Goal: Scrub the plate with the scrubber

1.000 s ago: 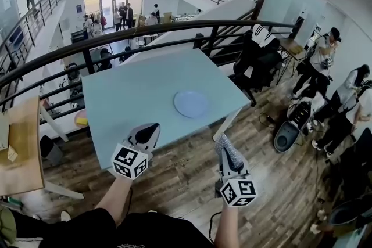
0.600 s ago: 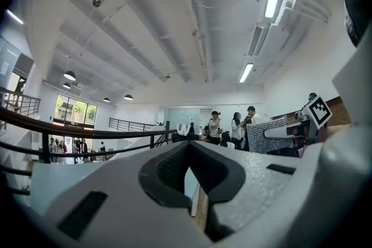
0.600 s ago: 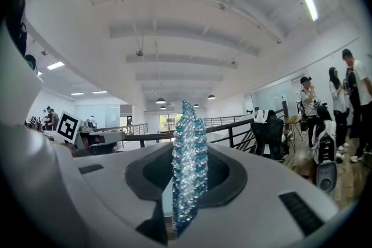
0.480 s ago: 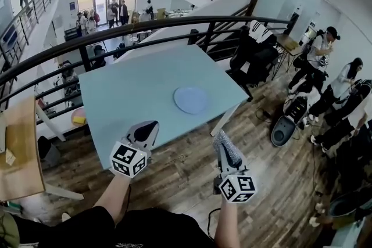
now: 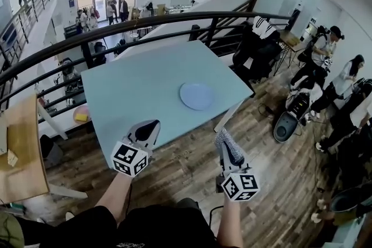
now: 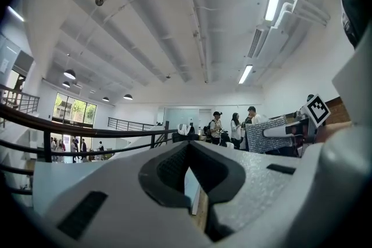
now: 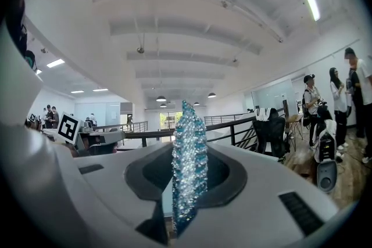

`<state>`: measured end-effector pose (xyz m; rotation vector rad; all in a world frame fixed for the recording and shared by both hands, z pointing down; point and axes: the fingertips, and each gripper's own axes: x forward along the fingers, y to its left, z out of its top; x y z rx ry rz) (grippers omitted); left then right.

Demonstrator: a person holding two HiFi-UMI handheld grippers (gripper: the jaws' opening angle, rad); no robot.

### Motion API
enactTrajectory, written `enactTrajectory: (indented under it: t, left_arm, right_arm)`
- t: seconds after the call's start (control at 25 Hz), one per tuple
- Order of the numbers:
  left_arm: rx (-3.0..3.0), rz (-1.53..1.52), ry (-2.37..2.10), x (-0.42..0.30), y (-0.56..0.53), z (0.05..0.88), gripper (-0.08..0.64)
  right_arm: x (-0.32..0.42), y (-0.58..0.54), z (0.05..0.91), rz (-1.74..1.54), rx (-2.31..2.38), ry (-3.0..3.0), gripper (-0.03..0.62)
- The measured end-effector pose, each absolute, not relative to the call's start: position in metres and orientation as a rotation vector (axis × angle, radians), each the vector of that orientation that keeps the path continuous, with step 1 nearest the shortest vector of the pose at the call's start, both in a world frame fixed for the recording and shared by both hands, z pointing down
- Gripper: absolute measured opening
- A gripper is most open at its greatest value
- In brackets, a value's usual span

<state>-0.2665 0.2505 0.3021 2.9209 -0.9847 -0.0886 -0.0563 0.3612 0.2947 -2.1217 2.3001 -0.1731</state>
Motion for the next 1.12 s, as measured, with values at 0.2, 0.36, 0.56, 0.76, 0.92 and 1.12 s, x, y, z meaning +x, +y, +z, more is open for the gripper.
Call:
enactTrajectory:
  t: [0.2,0.36,0.56,0.76,0.92,1.12]
  left_arm:
    - [2.915,-0.101,-0.977,-0.264,0.241,0.304,0.008]
    - [2.92,-0.062,-0.968,-0.255,0.231,0.312,0.008]
    - [2.909,-0.034,-0.991,-0.228,0.205,0.323,0.008]
    - [2.898,-0.029,-1.002,-0.19,0.16,0.33,0.008]
    - [2.891,-0.009,-1.014,-0.157,0.121,0.336,0.008]
    - [2.865,0.036,-1.053,-0.119,0.075,0.338,0.008]
  right_arm:
    - [-0.054,0.35,0.298,-0.189,-2.115,2.306,0.091]
    - [-0.046,0.335,0.305,-0.203,-2.105,2.302,0.089]
    - [-0.019,0.306,0.316,-0.222,-2.07,2.314,0.091]
    - [0.024,0.252,0.326,-0.255,-2.05,2.322,0.091]
    - [0.056,0.205,0.332,-0.278,-2.013,2.333,0.09]
    - [0.093,0.152,0.345,-0.352,-1.968,2.367,0.089]
